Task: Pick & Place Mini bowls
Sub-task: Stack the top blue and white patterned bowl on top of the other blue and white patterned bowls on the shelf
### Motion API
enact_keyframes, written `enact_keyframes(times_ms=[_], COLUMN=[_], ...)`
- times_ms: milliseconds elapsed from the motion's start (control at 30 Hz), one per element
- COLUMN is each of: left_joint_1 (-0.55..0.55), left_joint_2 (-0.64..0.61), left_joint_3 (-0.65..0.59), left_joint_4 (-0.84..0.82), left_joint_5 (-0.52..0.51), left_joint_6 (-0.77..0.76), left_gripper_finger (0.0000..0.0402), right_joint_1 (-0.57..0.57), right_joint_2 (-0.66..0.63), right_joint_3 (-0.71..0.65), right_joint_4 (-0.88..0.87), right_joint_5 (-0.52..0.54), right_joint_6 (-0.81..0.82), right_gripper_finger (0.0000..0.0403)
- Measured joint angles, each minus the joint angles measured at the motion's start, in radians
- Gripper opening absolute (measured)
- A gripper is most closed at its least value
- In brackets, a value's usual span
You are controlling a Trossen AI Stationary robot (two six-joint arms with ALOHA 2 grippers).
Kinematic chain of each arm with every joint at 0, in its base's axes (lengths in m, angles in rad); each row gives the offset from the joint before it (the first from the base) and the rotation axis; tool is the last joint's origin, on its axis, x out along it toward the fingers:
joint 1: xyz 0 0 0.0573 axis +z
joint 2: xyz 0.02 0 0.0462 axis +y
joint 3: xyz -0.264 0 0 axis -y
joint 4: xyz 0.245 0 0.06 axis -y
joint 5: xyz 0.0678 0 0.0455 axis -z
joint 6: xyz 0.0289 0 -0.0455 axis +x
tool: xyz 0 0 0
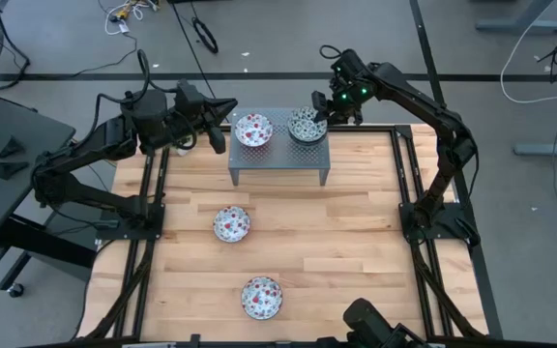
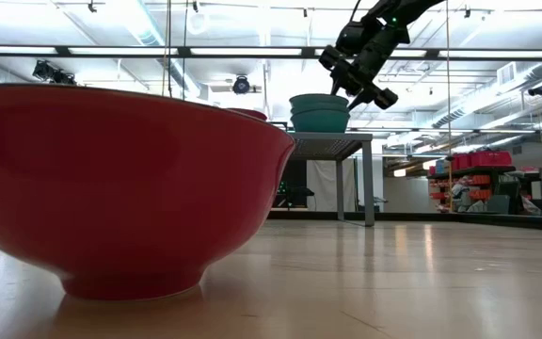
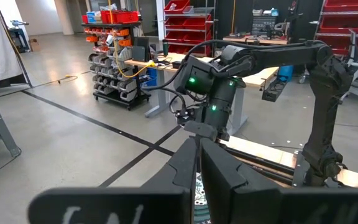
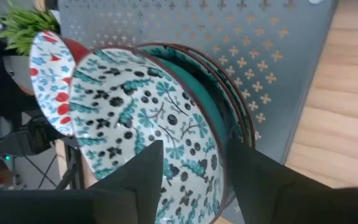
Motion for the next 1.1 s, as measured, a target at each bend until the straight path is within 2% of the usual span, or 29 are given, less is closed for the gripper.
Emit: enact_keyframes(times_ms=[500,867,1100], left_joint_1=[0.000,0.000,0.000], left_joint_2=[0.000,0.000,0.000], left_joint_3=[0.000,0.000,0.000], left_joint_4=[0.000,0.000,0.000], left_joint_5=[0.000,0.000,0.000], left_joint_6=[0.000,0.000,0.000], left_gripper_finger=[0.0028,0.0028,0.0028], right_joint_1=[0.001,0.002,0.002], right_joint_2=[0.000,0.000,-0.005], right_joint_3=[0.000,0.000,0.000], right_joint_4=[0.002,0.005,0.005], right_joint_5=[-0.027,-0.028,-0.036], right_joint_6=[0.022,0.018,0.021], right_gripper_finger=[0.0177,0.0111,0.0105])
